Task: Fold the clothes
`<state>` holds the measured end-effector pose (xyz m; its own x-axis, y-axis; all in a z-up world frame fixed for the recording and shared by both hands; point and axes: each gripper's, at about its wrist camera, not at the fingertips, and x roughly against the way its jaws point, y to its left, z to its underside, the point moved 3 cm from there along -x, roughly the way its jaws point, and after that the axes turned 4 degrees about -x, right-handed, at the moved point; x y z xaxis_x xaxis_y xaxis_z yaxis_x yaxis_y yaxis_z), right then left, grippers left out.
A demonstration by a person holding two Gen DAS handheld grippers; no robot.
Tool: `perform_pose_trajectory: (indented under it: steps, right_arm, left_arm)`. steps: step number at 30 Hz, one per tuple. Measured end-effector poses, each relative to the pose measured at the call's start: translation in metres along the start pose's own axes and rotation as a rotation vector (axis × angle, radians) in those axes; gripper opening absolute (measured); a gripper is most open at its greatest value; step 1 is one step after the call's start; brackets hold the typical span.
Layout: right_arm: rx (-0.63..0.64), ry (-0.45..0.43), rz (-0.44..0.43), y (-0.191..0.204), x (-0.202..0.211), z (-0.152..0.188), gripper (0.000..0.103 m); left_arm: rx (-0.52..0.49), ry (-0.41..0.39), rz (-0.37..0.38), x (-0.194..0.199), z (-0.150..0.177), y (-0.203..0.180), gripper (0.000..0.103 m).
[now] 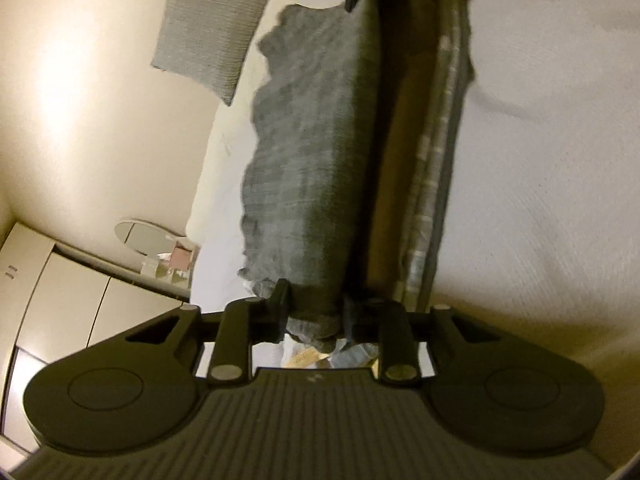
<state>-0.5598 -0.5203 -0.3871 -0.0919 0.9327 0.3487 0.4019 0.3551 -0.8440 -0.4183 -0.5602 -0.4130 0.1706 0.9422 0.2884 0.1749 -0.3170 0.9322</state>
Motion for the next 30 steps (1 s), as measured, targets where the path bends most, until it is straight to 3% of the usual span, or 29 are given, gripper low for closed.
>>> perform_pose_trajectory:
  steps: [5,9,15,20,23,25,28,30]
  right_arm:
    - [-0.041,0.011,0.005,0.001,0.017,0.003,0.022]
    - [-0.138,0.027,-0.018,-0.008,0.028,0.004,0.021]
    - [-0.376,-0.017,-0.064,-0.022,0.058,0.003,0.014]
    - [-0.681,-0.084,-0.118,-0.056,0.047,-0.014,0.013]
    - [-0.875,-0.048,-0.200,-0.063,0.018,-0.009,0.013]
    - [-0.856,-0.001,-0.214,-0.056,0.001,-0.003,0.013]
    - [-0.739,0.016,-0.154,-0.045,-0.002,0.004,0.013]
    - [-0.757,0.026,-0.133,-0.049,0.002,0.014,0.013]
  left_arm:
    - [0.031,0.012,0.004,0.003,0.006,0.003,0.029]
    - [0.175,0.031,0.047,0.012,0.016,0.023,0.029]
    - [0.455,0.014,0.019,0.029,0.024,0.063,0.029]
    - [0.561,-0.002,0.021,0.025,0.009,0.079,0.029]
    - [0.582,0.024,0.071,0.015,0.006,0.071,0.029]
    - [0.576,0.053,0.097,0.013,0.010,0.058,0.029]
    - [0.543,0.070,0.097,0.014,0.017,0.045,0.027]
    - [0.532,0.066,0.096,0.015,0.020,0.042,0.026]
